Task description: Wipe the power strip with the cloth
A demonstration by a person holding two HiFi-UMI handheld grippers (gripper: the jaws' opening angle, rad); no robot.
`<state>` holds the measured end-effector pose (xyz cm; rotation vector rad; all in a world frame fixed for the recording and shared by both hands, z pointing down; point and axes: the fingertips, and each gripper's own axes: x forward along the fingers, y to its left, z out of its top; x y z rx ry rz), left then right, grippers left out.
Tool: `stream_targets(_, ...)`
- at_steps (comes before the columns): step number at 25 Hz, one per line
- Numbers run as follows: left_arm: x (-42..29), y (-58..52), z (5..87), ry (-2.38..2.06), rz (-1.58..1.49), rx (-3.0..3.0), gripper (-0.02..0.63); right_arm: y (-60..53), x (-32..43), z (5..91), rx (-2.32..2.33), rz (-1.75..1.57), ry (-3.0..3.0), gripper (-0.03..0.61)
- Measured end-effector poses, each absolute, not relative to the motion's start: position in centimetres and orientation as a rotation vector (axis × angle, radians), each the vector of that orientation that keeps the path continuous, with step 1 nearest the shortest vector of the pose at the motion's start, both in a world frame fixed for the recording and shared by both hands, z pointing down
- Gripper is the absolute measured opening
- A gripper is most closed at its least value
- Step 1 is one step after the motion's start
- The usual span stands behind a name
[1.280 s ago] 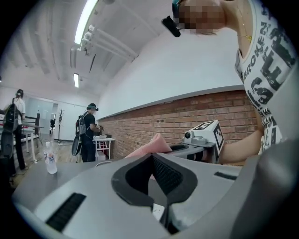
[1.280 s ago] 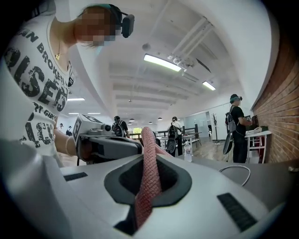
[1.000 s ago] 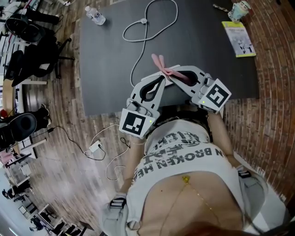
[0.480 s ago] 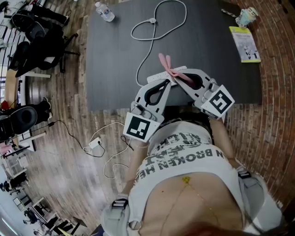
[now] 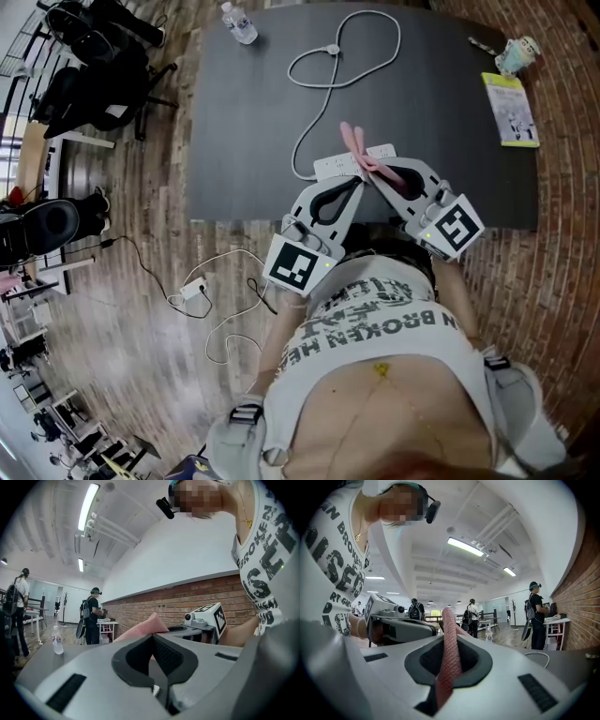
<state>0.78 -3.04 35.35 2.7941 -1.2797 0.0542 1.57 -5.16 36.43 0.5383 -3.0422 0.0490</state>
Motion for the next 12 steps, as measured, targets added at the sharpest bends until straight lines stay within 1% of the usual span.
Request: stream_targets(12,0.81,-1.88,34.85,-1.282,0.052,2.815,0.008,-4.3,1.44,35.59,0.594,0.022,-3.017,0.016)
